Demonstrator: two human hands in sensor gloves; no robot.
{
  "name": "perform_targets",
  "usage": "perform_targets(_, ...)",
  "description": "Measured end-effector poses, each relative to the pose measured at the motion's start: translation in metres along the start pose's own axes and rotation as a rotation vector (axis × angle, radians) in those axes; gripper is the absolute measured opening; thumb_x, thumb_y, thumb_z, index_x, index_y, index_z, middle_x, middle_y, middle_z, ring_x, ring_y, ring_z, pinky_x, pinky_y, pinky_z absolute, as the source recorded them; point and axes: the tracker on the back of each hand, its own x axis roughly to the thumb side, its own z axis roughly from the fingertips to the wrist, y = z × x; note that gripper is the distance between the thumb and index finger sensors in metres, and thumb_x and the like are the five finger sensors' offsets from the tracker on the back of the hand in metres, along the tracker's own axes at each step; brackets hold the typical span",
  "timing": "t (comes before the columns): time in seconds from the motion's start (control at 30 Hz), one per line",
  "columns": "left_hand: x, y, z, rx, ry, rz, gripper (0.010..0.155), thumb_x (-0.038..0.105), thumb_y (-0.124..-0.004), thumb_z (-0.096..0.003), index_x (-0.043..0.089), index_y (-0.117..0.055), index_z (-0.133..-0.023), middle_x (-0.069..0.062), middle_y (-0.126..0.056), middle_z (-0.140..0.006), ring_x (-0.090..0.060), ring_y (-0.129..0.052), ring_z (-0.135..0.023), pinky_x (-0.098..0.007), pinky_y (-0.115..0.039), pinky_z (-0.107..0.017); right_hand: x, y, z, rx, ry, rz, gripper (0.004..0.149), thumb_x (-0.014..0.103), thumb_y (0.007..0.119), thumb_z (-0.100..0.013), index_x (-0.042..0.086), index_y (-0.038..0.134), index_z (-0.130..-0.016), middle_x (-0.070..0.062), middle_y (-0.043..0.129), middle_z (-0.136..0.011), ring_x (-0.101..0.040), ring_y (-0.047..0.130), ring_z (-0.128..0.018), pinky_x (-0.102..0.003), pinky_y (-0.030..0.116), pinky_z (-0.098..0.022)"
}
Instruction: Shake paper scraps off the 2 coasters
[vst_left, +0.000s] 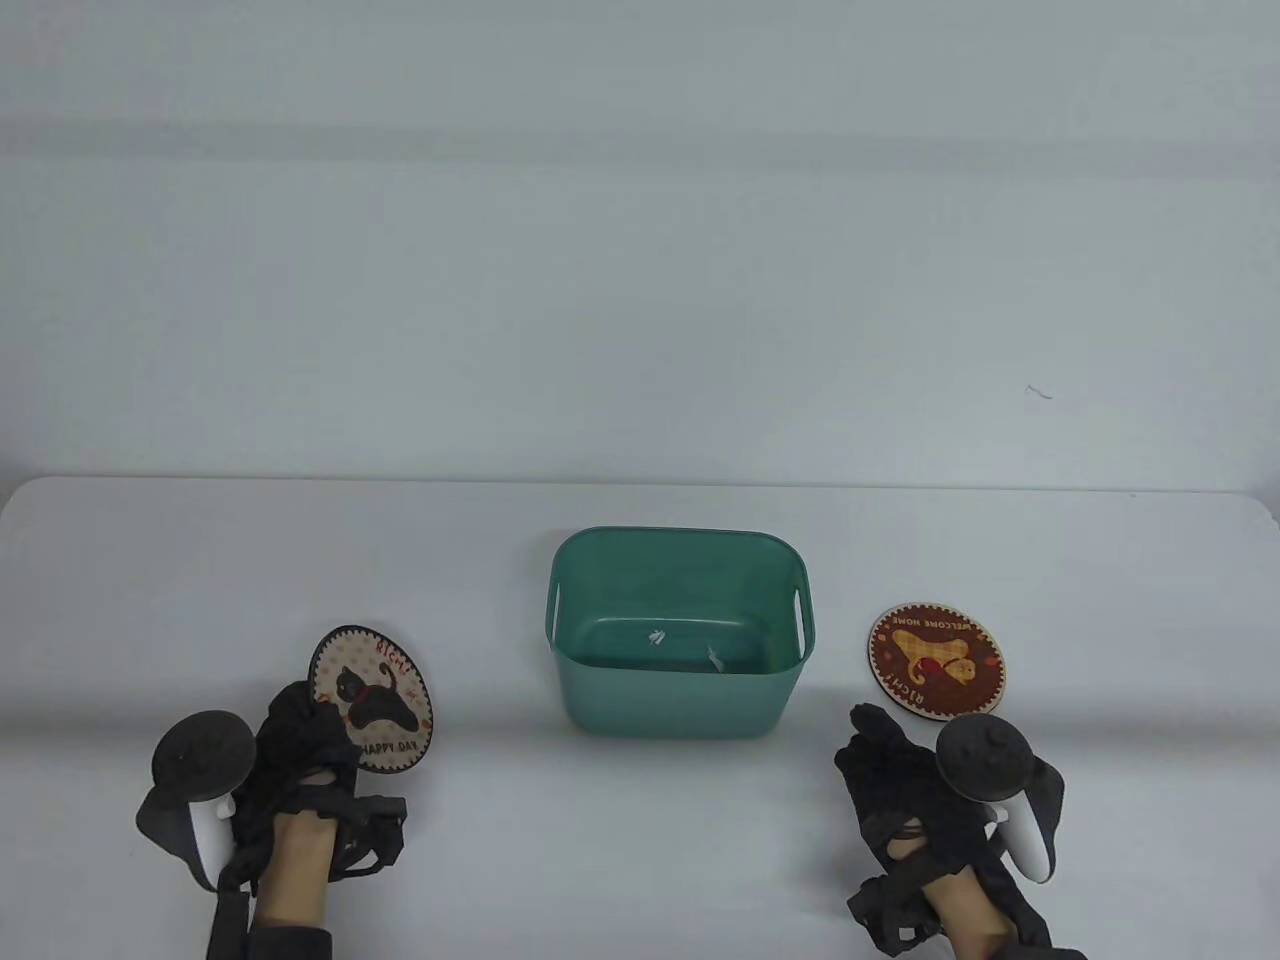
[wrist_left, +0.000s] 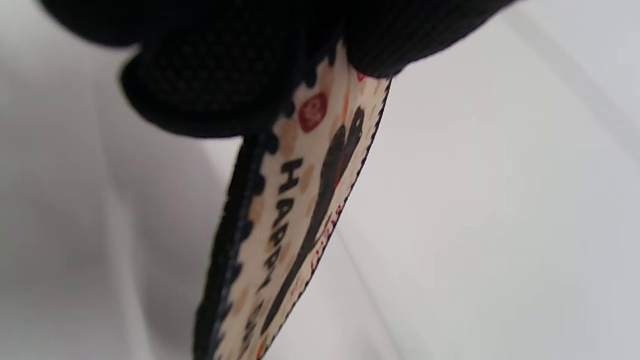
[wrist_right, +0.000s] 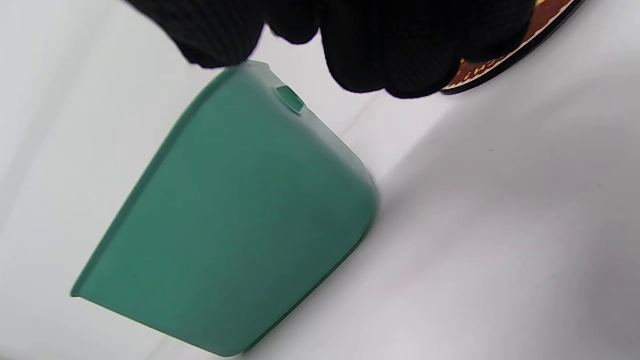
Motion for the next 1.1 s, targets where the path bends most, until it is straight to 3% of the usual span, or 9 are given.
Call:
perform_targets(0.3,-0.034,-0.002,-0.005,-0.060,0.129,-0.089,0.049,0.028,-0.076,-0.0477,0.008,-0.065,-0.091,-0.016,-0.088,-0.064,-0.029,-0.098,-0.036,-0.035,-0.084,-0.023,-0.010,0.002,-0.007,0.000,0.045,0.027,0.059,0.039,0.069,-0.046,0.022,0.041,-0.095,-0.013,0.061,-0.094,-0.033,0.072,-0.076,-0.048,0.061,-0.057)
perform_targets(0.77,-0.048,-0.010,-0.009,-0.096,0.195,-0.274,0.053,0.025,-0.079,-0.0463,0.009,-0.061,-0.093,-0.018,-0.082,-0.076,-0.036,-0.094,-0.053,-0.040,-0.084,-0.034,-0.009,0.004,-0.007,0.008,0.056,0.046,0.059,0.039,0.069,-0.046,0.022,0.041,-0.096,-0.012,0.060,-0.095,-0.033,0.070,-0.078,-0.048,0.060,-0.058)
perform_targets(0.97,-0.041,-0.010,-0.005,-0.104,0.212,-0.362,0.076,0.031,-0.084,-0.0451,0.014,-0.035,-0.101,-0.019,-0.050,-0.098,-0.045,-0.063,-0.085,-0.048,-0.069,-0.055,-0.008,0.004,-0.006,-0.002,0.058,0.044,0.060,0.040,0.069,-0.046,0.022,0.040,-0.096,-0.012,0.056,-0.096,-0.033,0.067,-0.080,-0.049,0.057,-0.060)
perform_targets(1.1,-0.025,-0.011,-0.001,-0.066,0.113,-0.375,0.079,0.033,-0.084,-0.0452,0.016,-0.031,-0.101,-0.018,-0.042,-0.101,-0.048,-0.050,-0.092,-0.053,-0.060,-0.063,-0.008,0.003,-0.006,-0.013,0.052,0.036,0.060,0.040,0.069,-0.046,0.023,0.040,-0.096,-0.012,0.055,-0.097,-0.033,0.066,-0.081,-0.049,0.057,-0.061)
